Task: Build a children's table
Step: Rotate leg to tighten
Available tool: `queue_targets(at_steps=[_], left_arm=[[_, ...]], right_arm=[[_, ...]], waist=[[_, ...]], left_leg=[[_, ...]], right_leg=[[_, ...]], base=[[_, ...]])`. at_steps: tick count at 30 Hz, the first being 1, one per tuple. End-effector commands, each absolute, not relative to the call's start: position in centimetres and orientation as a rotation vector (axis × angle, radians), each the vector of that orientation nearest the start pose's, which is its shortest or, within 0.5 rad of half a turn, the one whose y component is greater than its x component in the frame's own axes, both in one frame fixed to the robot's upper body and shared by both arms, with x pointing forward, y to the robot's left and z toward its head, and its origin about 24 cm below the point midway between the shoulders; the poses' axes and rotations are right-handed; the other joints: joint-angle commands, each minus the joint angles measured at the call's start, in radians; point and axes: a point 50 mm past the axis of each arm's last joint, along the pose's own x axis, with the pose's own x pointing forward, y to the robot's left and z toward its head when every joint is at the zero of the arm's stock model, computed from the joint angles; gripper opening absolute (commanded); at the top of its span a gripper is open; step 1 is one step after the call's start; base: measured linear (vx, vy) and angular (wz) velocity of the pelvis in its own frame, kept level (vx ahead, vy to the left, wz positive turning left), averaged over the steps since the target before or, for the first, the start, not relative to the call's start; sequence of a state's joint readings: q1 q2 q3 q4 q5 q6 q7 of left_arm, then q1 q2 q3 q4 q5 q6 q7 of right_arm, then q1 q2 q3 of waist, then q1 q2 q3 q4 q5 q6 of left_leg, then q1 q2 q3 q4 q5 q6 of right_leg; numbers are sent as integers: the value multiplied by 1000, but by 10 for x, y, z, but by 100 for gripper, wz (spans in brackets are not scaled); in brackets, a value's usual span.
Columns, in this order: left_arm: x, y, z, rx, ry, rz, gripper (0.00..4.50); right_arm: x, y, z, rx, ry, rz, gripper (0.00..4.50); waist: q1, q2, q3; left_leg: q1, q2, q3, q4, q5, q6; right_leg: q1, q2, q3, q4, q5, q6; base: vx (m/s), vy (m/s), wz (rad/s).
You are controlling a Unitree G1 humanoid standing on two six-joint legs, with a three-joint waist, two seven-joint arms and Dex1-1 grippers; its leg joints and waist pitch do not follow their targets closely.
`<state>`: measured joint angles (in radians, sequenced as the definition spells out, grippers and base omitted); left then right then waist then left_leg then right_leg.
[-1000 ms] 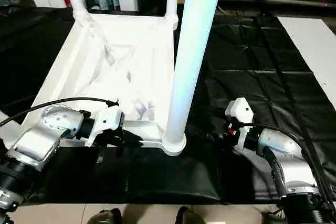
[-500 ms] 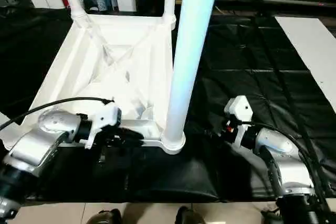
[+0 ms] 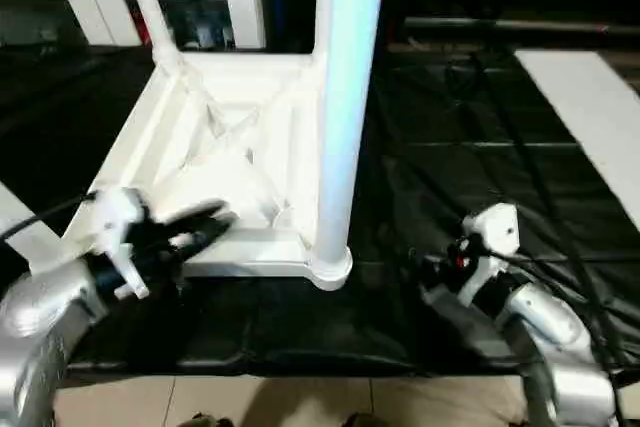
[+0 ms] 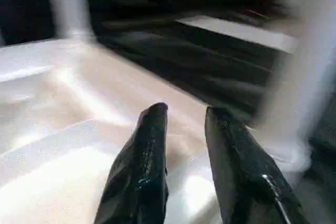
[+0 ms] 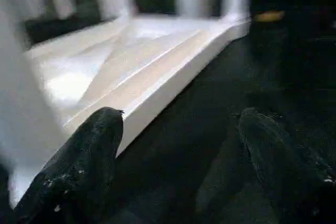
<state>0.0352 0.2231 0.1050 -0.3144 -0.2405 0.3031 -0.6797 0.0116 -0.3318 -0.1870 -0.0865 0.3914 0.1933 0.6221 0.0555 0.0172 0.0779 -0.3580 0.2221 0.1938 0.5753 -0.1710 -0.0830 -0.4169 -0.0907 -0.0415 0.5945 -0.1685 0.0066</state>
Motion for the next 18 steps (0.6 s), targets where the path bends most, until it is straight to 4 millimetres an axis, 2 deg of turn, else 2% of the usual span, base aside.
queue_targets(at_steps=[1, 2, 3, 4, 5, 6, 7, 9, 10, 11, 12, 13, 14, 15, 16, 17, 18], left_arm=[[221, 176, 79, 66, 17, -545, 168], [217, 178, 76, 38, 27, -487, 180], [217, 178, 76, 38, 27, -487, 200], [207, 178, 72, -6, 34, -440, 207], [205, 178, 71, -9, 36, -436, 209], [199, 179, 68, -20, 44, -417, 209], [191, 183, 67, -24, 44, -352, 221], [189, 187, 67, -35, 32, -312, 238], [188, 192, 67, -40, 18, -271, 251], [188, 197, 66, -41, 7, -240, 255], [187, 199, 67, -53, -15, -186, 265], [186, 204, 66, -62, -20, -142, 278], [185, 203, 67, -57, -24, -125, 278], [185, 202, 68, -54, -25, -121, 288], [184, 199, 72, -47, -25, -126, 299], [184, 197, 73, -45, -23, -133, 307], [185, 193, 73, -21, -22, -154, 316]], right_arm=[[239, -217, 68, 129, 30, 414, 382], [238, -214, 67, 126, 36, 417, 382], [238, -214, 67, 126, 36, 417, 411], [233, -212, 65, 117, 64, 442, 418], [233, -212, 64, 115, 68, 444, 418], [230, -212, 63, 120, 81, 459, 418], [229, -206, 67, 122, 88, 503, 418], [230, -201, 68, 119, 88, 524, 418], [230, -196, 68, 116, 89, 547, 418], [230, -190, 66, 115, 91, 564, 418], [229, -191, 63, 85, 111, 576, 418], [227, -187, 59, 76, 131, 604, 418], [225, -190, 59, 80, 140, 604, 418], [225, -192, 60, 88, 142, 600, 418], [226, -197, 63, 126, 145, 572, 418], [228, -200, 63, 144, 145, 557, 418], [231, -205, 61, 141, 143, 515, 418]], waist=[[-2, -6, -55], [-3, -6, -56], [-5, -6, -57], [-3, -11, -63], [-1, -7, -67], [0, -6, -60], [-2, -7, -52], [-6, -8, -54], [-11, -28, -56], [-13, -26, -51], [-22, -49, -55], [-25, -35, -46], [-27, -34, -44], [-34, -50, -46], [-41, -51, -34], [-46, -47, -33], [-44, -16, -27]], left_leg=[[5, -13, -9, -65, -406, 6], [4, -12, -11, -66, -417, 3], [2, -12, -14, -69, -432, -1], [8, -13, -17, -69, -445, 2], [8, -10, -19, -70, -439, 4], [1, -8, -20, -76, -450, 12], [0, -8, -22, -79, -484, 14], [0, -15, -28, -77, -509, 13], [-5, -18, -29, -74, -483, 19], [2, -19, -26, -71, -492, 24], [1, -18, -24, -66, -496, 24], [0, -17, -31, -74, -518, 12], [5, -16, -32, -73, -541, 8], [11, -14, -40, -72, -571, 7], [12, -6, -49, -86, -621, 3], [10, -4, -56, -92, -644, 0], [10, 7, -69, -115, -714, -10]], right_leg=[[23, -18, 8, -124, -658, 2], [24, -17, 6, -125, -663, 12], [26, -15, 3, -126, -662, 25], [24, -13, 0, -130, -653, 24], [26, -14, 3, -126, -622, 13], [22, -11, 5, -128, -594, 2], [18, -8, 5, -133, -601, 5], [21, -8, 1, -133, -630, 21], [24, -11, 0, -130, -635, 33], [10, -9, 0, -145, -663, 43], [12, -7, -3, -148, -678, 51], [14, -10, -10, -152, -704, 58], [11, -9, -14, -160, -716, 63], [17, -9, -31, -164, -715, 68], [23, -6, -42, -170, -688, 61], [34, -6, -49, -167, -664, 55], [49, -3, -57, -161, -601, 39]], base=[[0, 0, 0], [0, 0, 0], [0, 0, 0], [0, 0, 0], [0, 0, 0], [0, 0, 0], [0, 0, 0], [0, 0, 0], [0, 0, 0], [0, 0, 0], [0, 0, 0], [0, 0, 0], [0, 0, 0], [0, 0, 0], [0, 0, 0], [0, 0, 0], [0, 0, 0]])
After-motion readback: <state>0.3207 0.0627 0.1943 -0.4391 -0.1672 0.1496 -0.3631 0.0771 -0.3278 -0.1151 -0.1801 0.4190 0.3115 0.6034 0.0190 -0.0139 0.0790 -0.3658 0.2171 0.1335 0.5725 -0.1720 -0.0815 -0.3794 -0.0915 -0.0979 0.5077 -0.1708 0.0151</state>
